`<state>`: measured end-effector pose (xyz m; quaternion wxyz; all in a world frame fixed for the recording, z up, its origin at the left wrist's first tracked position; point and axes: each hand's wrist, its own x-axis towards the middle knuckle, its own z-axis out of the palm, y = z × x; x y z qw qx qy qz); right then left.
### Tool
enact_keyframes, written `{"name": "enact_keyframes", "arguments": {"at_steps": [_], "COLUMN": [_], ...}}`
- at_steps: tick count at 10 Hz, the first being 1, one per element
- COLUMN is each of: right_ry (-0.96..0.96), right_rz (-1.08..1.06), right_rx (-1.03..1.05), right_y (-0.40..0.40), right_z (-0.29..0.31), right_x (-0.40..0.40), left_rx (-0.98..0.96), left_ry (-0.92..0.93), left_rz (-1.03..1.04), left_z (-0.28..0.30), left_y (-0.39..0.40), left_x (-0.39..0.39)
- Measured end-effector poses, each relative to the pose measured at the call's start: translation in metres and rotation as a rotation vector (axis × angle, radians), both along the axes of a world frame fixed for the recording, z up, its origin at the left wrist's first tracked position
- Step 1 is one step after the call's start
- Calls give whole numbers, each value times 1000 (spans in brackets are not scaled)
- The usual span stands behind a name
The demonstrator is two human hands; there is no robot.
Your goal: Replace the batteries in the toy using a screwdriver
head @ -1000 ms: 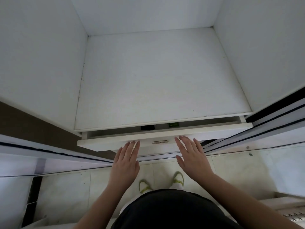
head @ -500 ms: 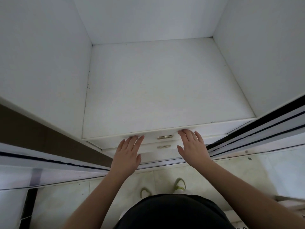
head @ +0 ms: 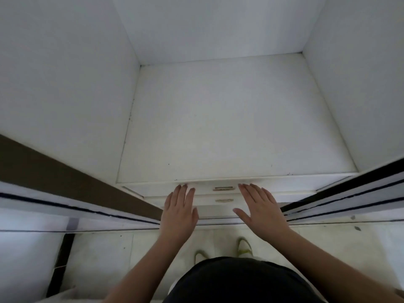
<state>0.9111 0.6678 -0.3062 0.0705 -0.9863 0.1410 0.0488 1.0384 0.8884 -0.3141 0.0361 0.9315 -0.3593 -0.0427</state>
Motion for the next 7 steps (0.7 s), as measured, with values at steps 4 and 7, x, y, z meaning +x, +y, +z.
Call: {"name": "enact_keyframes", "arguments": {"at_steps": [4,7], "right_ry": [-31,39], "right_rz": [345,634], "right_rx": [128,138], "right_y": [-18,46], "right_z": [10,5], "right_x": [4,38], "left_rx": [84,39], "left_ry": [-34,-7], "left_rz": [286,599], "left_z": [23,20], "left_y": [0,78], "left_x": [-78,-126]}}
